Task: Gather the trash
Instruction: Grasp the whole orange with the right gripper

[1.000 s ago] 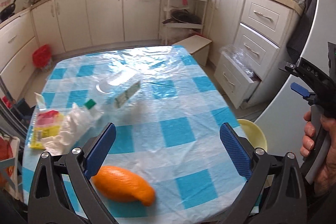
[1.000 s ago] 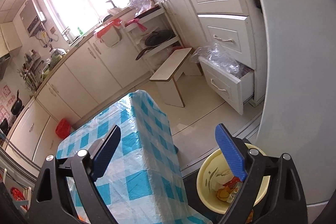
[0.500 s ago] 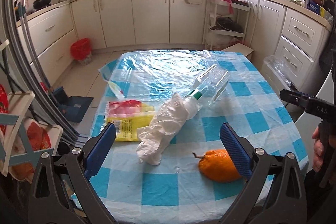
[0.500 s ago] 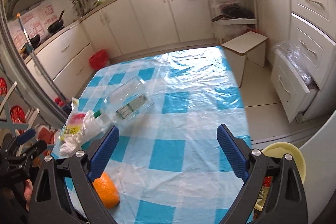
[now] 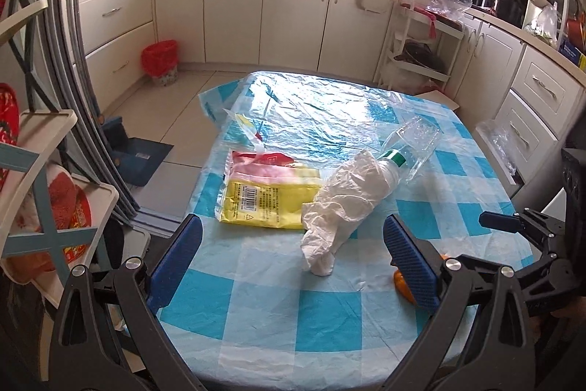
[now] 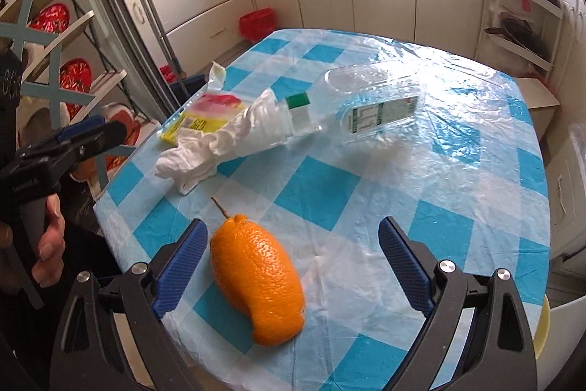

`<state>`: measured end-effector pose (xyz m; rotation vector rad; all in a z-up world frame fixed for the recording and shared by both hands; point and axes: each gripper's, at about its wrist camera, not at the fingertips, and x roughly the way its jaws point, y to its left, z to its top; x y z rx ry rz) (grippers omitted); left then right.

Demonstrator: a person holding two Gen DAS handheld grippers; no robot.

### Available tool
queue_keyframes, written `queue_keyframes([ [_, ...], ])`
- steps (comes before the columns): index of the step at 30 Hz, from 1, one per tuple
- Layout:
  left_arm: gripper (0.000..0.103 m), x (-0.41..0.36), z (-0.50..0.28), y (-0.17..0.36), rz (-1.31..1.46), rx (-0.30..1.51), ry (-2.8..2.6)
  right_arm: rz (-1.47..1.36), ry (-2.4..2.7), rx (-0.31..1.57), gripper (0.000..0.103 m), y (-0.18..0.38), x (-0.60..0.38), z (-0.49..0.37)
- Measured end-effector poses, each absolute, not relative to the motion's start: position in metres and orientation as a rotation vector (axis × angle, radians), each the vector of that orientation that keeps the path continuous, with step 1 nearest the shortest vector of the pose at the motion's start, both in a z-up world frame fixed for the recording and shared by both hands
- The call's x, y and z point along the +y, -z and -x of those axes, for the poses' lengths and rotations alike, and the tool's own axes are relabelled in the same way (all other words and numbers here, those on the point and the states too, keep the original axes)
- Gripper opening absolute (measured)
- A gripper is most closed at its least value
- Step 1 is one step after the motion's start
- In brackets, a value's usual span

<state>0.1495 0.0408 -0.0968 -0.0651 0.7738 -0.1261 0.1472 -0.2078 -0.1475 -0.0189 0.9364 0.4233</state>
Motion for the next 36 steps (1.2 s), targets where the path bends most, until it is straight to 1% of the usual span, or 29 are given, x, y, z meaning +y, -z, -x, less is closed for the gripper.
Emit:
queue_keyframes([
  [6, 0.095, 0.046, -0.158, 0.11, 0.082, 0.844, 0.154, 0.059, -0.448, 0.971, 0.091, 0.161, -0.195, -0.146],
  [14, 0.095, 0.01, -0.185, 0.125, -0.076, 0.881, 0.189, 0.139, -0.462, 0.973, 0.091, 0.173, -0.173, -0.143],
  [19, 0.095, -0.008, -0.206, 0.141, -0.15, 0.923, 0.197, 0.113, -0.453, 0.984, 0.091, 0.182, -0.172, -0.146],
  [23, 0.095, -0.015, -0.218, 0.15, -0.153, 0.948, 0.205, 0.081, -0.453, 0.981, 0.077, 0.182, -0.178, -0.15],
  [24, 0.095, -0.017, -0.219, 0.152, -0.154, 0.954, 0.207, 0.074, -0.452, 0.978, 0.071, 0.181, -0.18, -0.15],
  [25, 0.095, -0.019, -0.221, 0.154, -0.153, 0.963, 0.211, 0.071, -0.449, 0.975, 0.068, 0.181, -0.182, -0.15],
  [26, 0.095, -0.021, -0.222, 0.156, -0.153, 0.975, 0.217, 0.065, -0.445, 0.973, 0.063, 0.18, -0.185, -0.149],
  [27, 0.095, -0.024, -0.223, 0.157, -0.159, 0.984, 0.217, 0.056, -0.443, 0.971, 0.055, 0.18, -0.188, -0.149],
  [28, 0.094, -0.026, -0.224, 0.158, -0.168, 0.988, 0.216, 0.049, -0.438, 0.971, 0.052, 0.179, -0.192, -0.149],
  [29, 0.093, -0.029, -0.225, 0.16, -0.177, 0.991, 0.218, 0.039, -0.432, 0.974, 0.046, 0.179, -0.195, -0.149],
  [30, 0.089, -0.031, -0.225, 0.16, -0.18, 0.995, 0.224, 0.029, -0.423, 0.975, 0.039, 0.178, -0.199, -0.15],
  [31, 0.081, -0.032, -0.226, 0.161, -0.176, 1.003, 0.228, 0.018, -0.414, 0.976, 0.037, 0.178, -0.204, -0.149],
  [32, 0.077, -0.031, -0.227, 0.161, -0.163, 1.012, 0.233, 0.008, -0.403, 0.978, 0.035, 0.178, -0.208, -0.15],
  [33, 0.069, -0.029, -0.228, 0.162, -0.14, 1.027, 0.243, -0.003, -0.391, 0.978, 0.034, 0.178, -0.212, -0.151],
  [34, 0.056, -0.026, -0.228, 0.162, -0.115, 1.041, 0.253, -0.012, -0.38, 0.977, 0.034, 0.177, -0.216, -0.152],
  [35, 0.051, -0.022, -0.23, 0.164, -0.084, 1.06, 0.263, -0.02, -0.369, 0.976, 0.034, 0.177, -0.219, -0.153],
  [36, 0.041, -0.019, -0.23, 0.164, -0.063, 1.067, 0.265, -0.029, -0.359, 0.978, 0.033, 0.176, -0.223, -0.154],
])
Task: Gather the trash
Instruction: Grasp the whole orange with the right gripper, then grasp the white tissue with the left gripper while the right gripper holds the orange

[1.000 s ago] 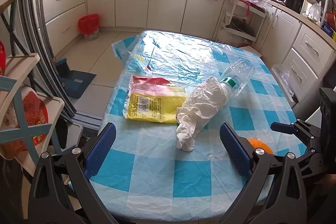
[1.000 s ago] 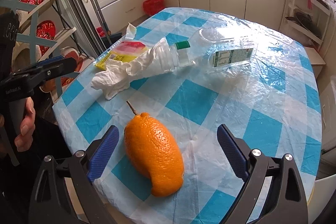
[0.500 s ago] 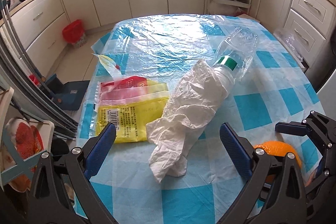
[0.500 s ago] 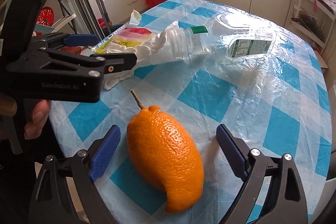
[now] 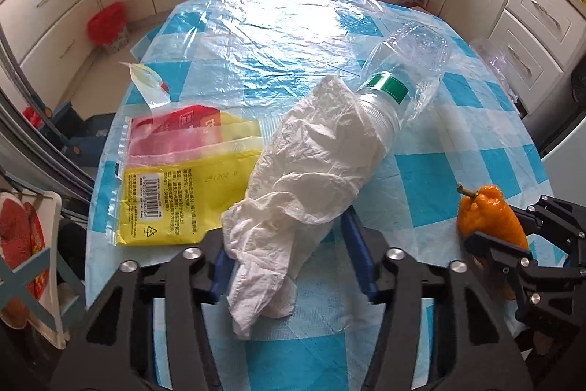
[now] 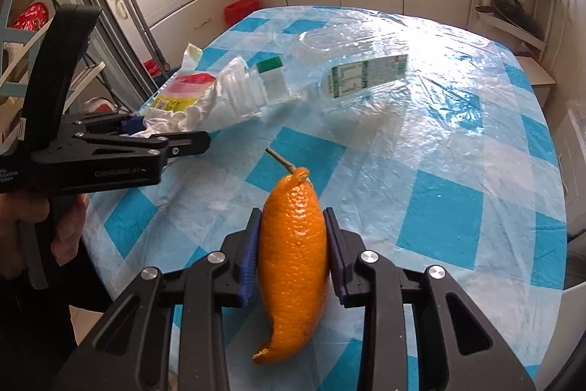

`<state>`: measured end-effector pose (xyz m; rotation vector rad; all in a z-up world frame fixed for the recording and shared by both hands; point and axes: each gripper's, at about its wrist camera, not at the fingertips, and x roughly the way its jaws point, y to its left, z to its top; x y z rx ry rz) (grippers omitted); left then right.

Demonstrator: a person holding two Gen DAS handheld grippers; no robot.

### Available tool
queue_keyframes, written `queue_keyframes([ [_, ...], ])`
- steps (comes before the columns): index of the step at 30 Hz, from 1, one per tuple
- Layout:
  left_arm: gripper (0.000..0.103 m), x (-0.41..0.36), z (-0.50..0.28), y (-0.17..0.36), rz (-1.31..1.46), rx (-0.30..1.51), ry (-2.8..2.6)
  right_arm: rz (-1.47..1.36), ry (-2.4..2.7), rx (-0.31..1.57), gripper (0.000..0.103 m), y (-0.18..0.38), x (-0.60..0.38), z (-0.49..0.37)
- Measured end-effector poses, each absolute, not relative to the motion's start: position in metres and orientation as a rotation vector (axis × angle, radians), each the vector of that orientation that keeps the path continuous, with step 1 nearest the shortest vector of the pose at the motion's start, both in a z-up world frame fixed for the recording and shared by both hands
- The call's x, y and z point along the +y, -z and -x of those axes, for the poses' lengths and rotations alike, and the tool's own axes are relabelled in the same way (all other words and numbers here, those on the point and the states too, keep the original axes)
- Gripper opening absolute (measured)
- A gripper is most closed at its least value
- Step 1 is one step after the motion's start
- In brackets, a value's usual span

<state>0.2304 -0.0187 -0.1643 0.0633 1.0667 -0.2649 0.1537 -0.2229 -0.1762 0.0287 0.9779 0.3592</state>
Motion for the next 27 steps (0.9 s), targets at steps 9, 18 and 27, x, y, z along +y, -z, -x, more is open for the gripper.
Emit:
queue_keyframes([
  [9, 0.011, 0.012, -0.209, 0.134, 0.089, 0.968, 0.366, -0.043, -0.325, 0.98, 0.034, 0.176, -0.231, -0.154],
  [18, 0.011, 0.022, -0.183, 0.126, 0.151, 0.951, 0.397, -0.042, -0.315, 0.978, 0.052, 0.176, -0.238, -0.147],
  [27, 0.03, 0.034, -0.183, 0.12, 0.277, 0.915, 0.409, -0.048, -0.307, 0.971, 0.052, 0.175, -0.241, -0.147],
])
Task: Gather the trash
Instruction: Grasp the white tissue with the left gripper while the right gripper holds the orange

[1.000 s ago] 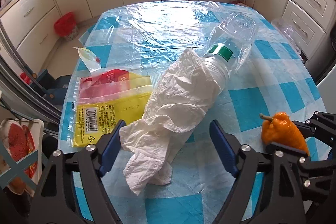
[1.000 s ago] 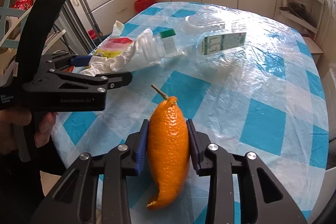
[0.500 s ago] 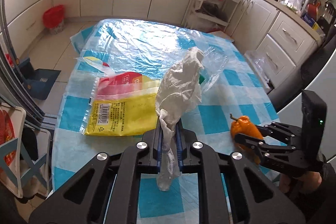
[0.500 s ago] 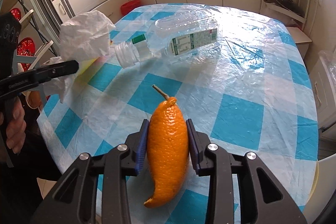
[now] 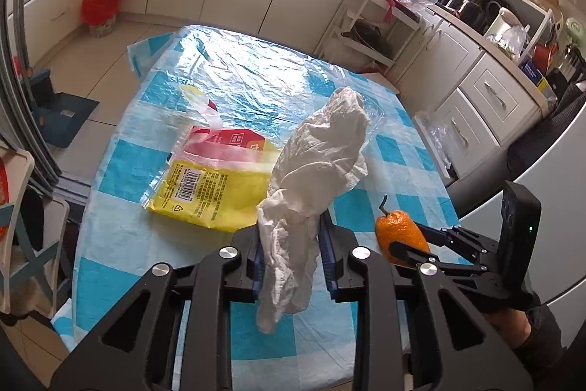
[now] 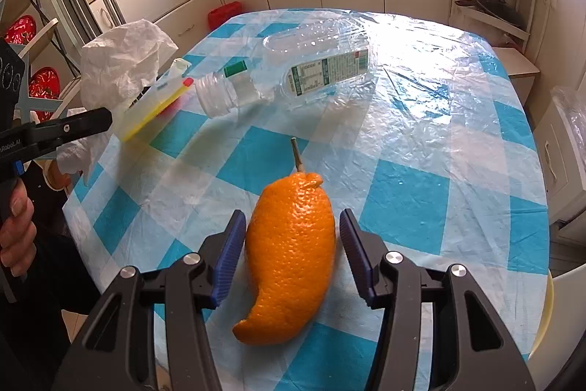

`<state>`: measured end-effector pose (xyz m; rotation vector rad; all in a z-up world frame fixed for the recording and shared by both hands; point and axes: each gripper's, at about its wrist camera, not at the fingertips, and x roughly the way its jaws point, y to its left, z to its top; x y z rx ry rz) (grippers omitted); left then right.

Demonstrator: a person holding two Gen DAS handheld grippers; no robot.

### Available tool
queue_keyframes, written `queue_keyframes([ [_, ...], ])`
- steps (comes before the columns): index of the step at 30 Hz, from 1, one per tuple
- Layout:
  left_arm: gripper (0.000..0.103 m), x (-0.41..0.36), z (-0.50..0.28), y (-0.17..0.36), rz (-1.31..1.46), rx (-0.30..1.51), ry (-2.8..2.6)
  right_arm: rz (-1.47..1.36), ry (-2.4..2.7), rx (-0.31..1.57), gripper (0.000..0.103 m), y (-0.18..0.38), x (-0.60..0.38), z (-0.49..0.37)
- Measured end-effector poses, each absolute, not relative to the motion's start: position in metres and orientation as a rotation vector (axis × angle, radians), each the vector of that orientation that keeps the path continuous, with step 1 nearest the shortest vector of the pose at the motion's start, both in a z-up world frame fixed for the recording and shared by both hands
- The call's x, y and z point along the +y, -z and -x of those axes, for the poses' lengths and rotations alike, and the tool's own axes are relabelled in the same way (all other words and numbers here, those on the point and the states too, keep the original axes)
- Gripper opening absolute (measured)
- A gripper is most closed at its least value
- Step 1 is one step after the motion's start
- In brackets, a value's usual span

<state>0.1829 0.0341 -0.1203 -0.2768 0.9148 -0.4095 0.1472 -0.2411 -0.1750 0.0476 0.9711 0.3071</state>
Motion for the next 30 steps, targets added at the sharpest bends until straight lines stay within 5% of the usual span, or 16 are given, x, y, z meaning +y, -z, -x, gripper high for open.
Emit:
queue_keyframes([
  [2, 0.042, 0.031, -0.184, 0.122, 0.279, 0.917, 0.402, -0.047, -0.31, 0.976, 0.052, 0.176, -0.241, -0.147],
  [6, 0.043, 0.019, -0.186, 0.125, 0.232, 0.931, 0.411, -0.043, -0.314, 0.978, 0.052, 0.177, -0.242, -0.148],
  [9, 0.025, 0.008, -0.185, 0.129, 0.164, 0.948, 0.417, -0.045, -0.313, 0.978, 0.052, 0.178, -0.243, -0.148],
  [12, 0.026, -0.001, -0.184, 0.133, 0.098, 0.952, 0.379, -0.044, -0.315, 0.978, 0.052, 0.178, -0.243, -0.148],
  [14, 0.037, 0.0, -0.186, 0.133, 0.088, 0.949, 0.355, -0.046, -0.314, 0.977, 0.052, 0.178, -0.244, -0.148],
  [16, 0.062, 0.002, -0.188, 0.135, 0.086, 0.951, 0.321, -0.046, -0.315, 0.975, 0.052, 0.178, -0.244, -0.147],
  [21, 0.062, -0.004, -0.198, 0.152, 0.017, 0.996, 0.273, -0.045, -0.316, 0.975, 0.052, 0.178, -0.244, -0.148],
  [24, 0.037, 0.001, -0.204, 0.162, 0.096, 1.055, 0.299, -0.048, -0.316, 0.976, 0.052, 0.178, -0.245, -0.148],
  [30, 0.008, 0.006, -0.195, 0.149, 0.133, 1.01, 0.337, -0.049, -0.315, 0.977, 0.052, 0.177, -0.245, -0.146],
])
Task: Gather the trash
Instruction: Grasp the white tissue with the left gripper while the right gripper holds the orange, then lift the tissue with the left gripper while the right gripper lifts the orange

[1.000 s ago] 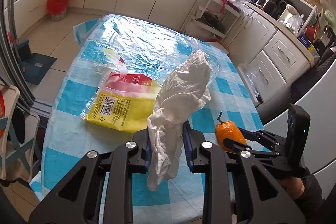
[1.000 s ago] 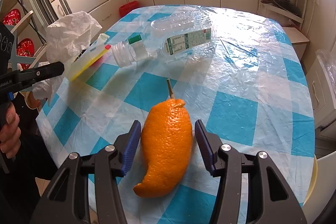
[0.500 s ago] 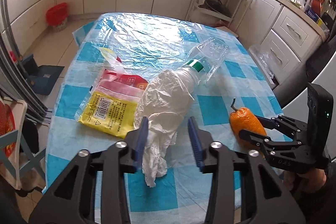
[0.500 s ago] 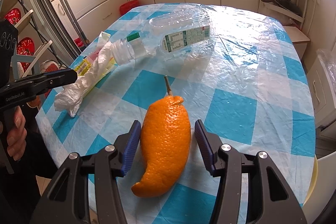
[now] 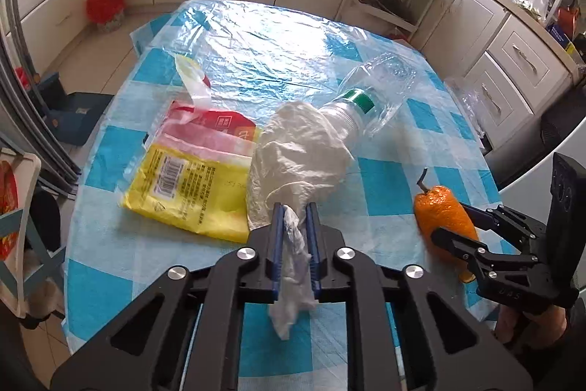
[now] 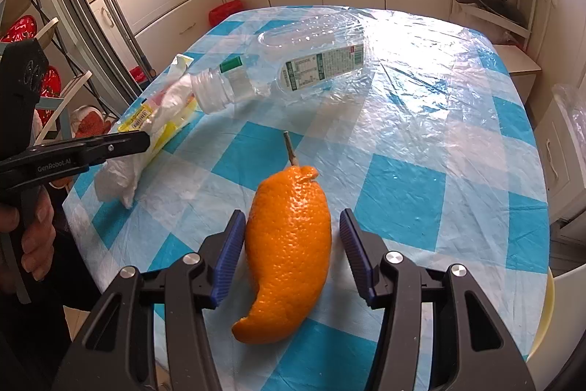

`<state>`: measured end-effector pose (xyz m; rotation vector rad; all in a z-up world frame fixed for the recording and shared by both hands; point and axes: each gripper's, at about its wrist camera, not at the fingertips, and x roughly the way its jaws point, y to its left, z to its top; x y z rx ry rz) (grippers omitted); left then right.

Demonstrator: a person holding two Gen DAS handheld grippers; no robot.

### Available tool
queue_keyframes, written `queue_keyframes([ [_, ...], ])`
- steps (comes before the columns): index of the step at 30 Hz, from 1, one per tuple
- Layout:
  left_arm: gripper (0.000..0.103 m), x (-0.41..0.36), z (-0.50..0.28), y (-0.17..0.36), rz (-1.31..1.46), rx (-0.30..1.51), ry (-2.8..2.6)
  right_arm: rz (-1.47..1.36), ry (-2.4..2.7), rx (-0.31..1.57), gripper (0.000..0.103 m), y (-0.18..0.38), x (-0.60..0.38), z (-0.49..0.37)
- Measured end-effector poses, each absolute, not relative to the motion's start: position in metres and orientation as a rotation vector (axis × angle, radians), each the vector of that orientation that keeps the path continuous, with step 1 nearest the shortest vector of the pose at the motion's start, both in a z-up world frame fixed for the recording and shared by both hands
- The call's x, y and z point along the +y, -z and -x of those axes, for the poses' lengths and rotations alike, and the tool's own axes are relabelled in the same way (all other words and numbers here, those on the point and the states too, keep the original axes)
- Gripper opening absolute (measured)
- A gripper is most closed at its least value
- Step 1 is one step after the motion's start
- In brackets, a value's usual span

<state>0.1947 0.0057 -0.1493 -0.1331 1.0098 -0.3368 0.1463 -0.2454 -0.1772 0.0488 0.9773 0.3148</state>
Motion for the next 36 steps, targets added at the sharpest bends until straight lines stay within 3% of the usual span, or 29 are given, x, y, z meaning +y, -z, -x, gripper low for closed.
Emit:
queue_keyframes([
  [5, 0.006, 0.008, -0.187, 0.131, 0.198, 0.953, 0.414, -0.046, -0.313, 0.976, 0.052, 0.177, -0.245, -0.146],
  [12, 0.006, -0.003, -0.177, 0.112, 0.229, 0.89, 0.527, -0.067, -0.307, 0.974, 0.033, 0.176, -0.251, -0.146],
  [25, 0.006, -0.069, -0.17, 0.153, 0.016, 0.995, 0.559, -0.025, -0.233, 0.97, 0.033, 0.173, -0.265, -0.143],
  [29, 0.006, -0.086, -0.162, 0.166, -0.076, 1.013, 0.546, -0.024, -0.224, 0.982, 0.039, 0.174, -0.265, -0.145],
  [30, 0.009, -0.088, -0.161, 0.167, -0.089, 1.013, 0.541, -0.012, -0.217, 0.987, 0.045, 0.175, -0.264, -0.145],
  [33, 0.014, -0.088, -0.16, 0.168, -0.083, 1.011, 0.54, -0.008, -0.217, 0.984, 0.046, 0.175, -0.263, -0.144],
  [35, 0.021, -0.088, -0.159, 0.167, -0.081, 1.005, 0.535, -0.007, -0.217, 0.98, 0.046, 0.174, -0.263, -0.143],
  [36, 0.031, -0.09, -0.159, 0.167, -0.089, 0.997, 0.526, -0.012, -0.219, 0.981, 0.045, 0.174, -0.264, -0.143],
])
